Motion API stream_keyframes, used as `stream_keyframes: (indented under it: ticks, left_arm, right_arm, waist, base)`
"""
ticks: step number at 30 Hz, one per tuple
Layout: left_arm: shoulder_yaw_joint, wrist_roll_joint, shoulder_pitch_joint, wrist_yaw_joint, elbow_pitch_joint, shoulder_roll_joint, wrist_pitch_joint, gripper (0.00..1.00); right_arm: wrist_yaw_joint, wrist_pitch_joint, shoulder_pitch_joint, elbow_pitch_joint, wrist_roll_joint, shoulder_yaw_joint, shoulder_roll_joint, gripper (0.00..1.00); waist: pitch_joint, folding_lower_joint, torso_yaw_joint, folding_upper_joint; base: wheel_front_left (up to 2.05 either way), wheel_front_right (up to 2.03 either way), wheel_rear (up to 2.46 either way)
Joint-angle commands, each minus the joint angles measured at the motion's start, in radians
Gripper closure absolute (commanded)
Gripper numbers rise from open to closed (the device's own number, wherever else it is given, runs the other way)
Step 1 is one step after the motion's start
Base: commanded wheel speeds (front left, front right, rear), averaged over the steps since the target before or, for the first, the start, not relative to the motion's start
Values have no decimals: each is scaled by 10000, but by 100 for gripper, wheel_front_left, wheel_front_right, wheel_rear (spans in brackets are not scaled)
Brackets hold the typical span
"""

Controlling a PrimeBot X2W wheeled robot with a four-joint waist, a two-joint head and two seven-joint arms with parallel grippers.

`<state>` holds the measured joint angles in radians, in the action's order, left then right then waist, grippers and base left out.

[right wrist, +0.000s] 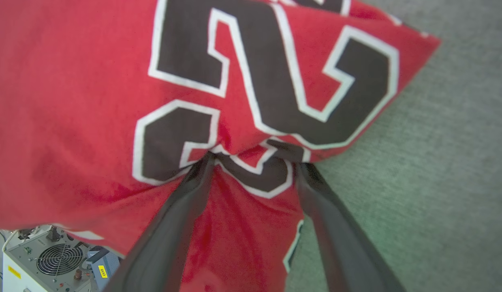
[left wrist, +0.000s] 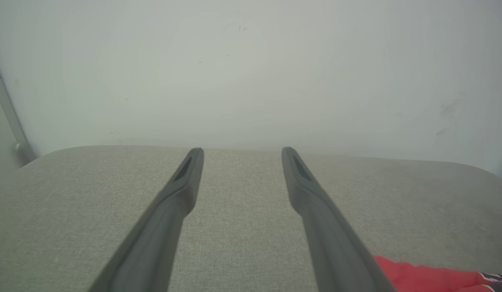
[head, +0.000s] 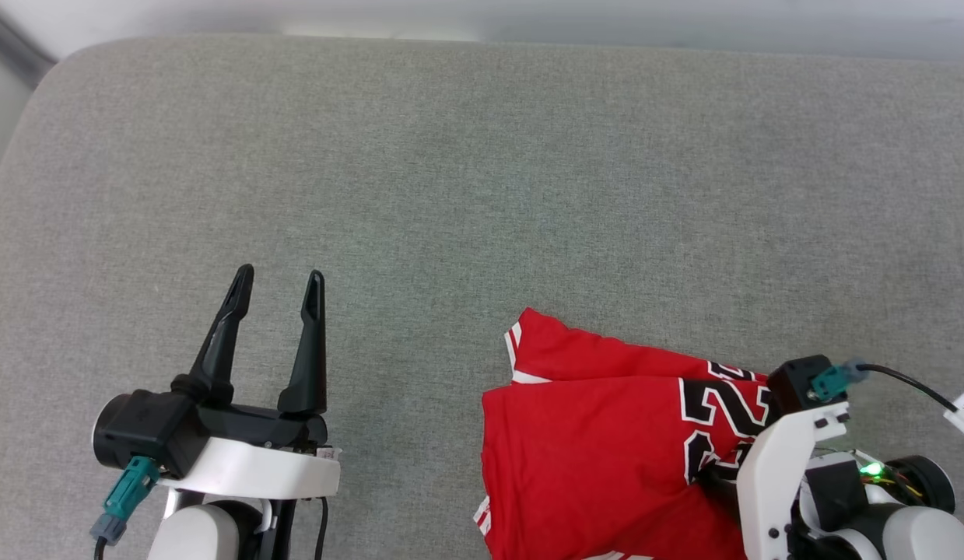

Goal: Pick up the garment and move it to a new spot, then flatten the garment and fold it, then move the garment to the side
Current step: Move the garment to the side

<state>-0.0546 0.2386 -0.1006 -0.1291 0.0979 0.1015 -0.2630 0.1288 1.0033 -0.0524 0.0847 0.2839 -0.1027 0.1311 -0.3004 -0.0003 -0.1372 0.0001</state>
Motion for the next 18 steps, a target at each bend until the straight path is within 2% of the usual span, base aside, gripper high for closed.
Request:
stream_keyframes:
  ticks: [1, 2, 8, 13, 18]
  left_arm:
    - [-14, -43, -85, -16, -32, 8, -21, 0]
    - [-38, -53, -83, -16, -53, 9, -21, 0]
    - [-90, -84, 94, -16, -123, 38, -21, 0]
    - [-318, -18, 231, -16, -78, 25, -21, 0]
    - [-770, -15, 149, -16, -7, 17, -21, 0]
  right_arm:
    - [34, 24, 102, -689, -10, -445, -206, 47]
    - [33, 15, 96, -827, -85, -564, -164, 100]
    - [11, -392, -406, -849, -509, -945, 643, 100]
    - [10, -384, -990, -42, -1129, -1805, 2087, 100]
    - [14, -87, -1792, 979, -1351, -2381, 3624, 100]
  waist:
    - [6, 3, -34, -1]
    - [21, 3, -45, -1]
    - [263, 3, 190, -1]
    - [416, 3, 770, -1]
    - [154, 3, 1672, -1]
  base:
    - [0, 0, 0]
    - [0, 0, 0]
    - [0, 0, 0]
    - [0, 0, 0]
    - [0, 0, 0]
